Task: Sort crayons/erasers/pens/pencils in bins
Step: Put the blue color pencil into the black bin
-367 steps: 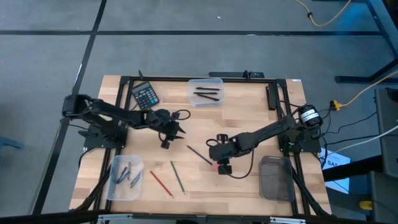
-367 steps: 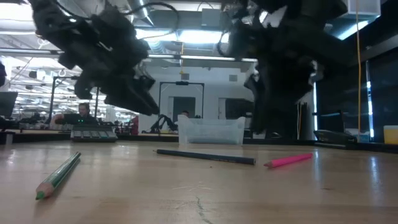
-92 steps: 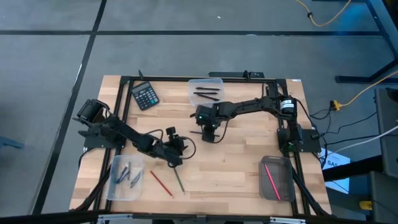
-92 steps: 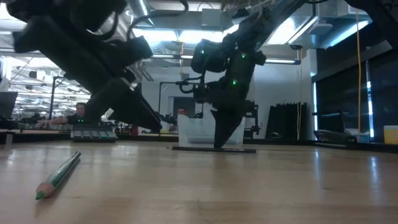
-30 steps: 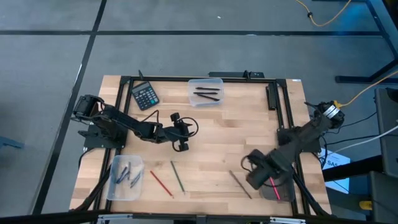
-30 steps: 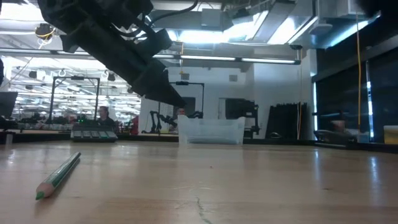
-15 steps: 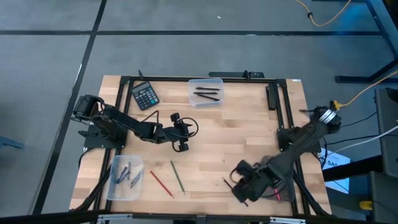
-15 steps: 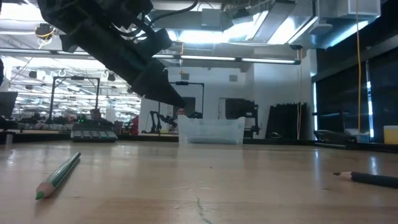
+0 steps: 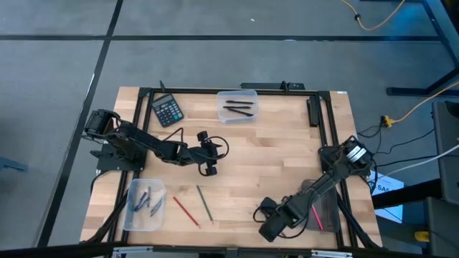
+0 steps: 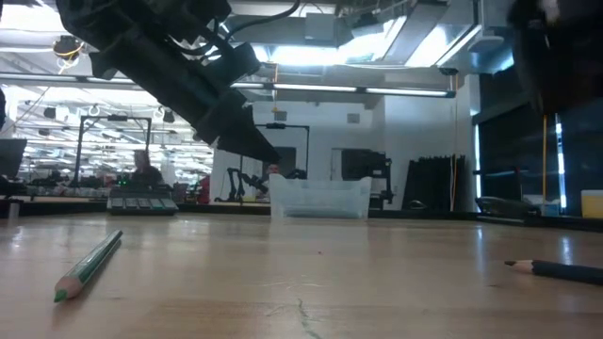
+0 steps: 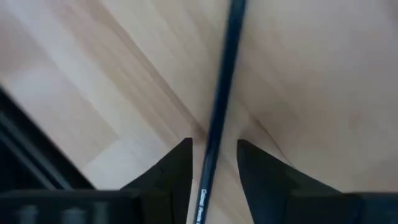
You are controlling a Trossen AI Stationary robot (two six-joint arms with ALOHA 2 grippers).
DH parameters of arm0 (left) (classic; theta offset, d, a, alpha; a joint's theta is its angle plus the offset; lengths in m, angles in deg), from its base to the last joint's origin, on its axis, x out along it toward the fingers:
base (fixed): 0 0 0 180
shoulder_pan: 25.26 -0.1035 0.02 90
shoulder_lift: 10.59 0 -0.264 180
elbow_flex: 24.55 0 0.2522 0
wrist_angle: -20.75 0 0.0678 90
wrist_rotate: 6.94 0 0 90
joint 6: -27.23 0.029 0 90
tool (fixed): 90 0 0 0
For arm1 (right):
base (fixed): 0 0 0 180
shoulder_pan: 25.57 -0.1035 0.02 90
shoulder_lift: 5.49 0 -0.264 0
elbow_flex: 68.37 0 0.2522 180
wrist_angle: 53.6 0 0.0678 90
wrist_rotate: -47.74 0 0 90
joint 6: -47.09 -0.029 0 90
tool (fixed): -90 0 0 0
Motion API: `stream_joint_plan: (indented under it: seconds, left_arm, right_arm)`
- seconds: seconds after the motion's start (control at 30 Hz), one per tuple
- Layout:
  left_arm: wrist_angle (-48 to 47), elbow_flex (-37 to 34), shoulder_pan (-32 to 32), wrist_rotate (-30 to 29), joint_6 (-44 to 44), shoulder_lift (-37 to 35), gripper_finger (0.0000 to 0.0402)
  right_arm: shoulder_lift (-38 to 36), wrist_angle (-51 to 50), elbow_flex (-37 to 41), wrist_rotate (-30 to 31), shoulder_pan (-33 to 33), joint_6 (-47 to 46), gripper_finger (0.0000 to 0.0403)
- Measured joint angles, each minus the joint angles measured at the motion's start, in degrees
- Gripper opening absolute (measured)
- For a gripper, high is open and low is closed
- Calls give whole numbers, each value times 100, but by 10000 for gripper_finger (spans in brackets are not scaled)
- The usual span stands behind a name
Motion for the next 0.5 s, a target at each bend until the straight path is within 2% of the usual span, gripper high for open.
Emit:
stream_joint_plan:
  seconds: [0.1, 0.23, 0.33, 0.5]
  left_arm:
    - [0, 0, -19, 2, 2, 0, 157]
    - [0, 0, -26, 2, 2, 0, 157]
    - [0, 0, -22, 2, 2, 0, 157]
    - [-2, 0, -24, 8, 4, 0, 157]
  right_arm:
    - [111, -17, -30, -252, 62, -216, 132]
    - [208, -121, -38, -200, 50, -241, 119]
    - [226, -347, -46, -225, 57, -275, 90]
    - [226, -582, -48, -38, 150, -501, 19]
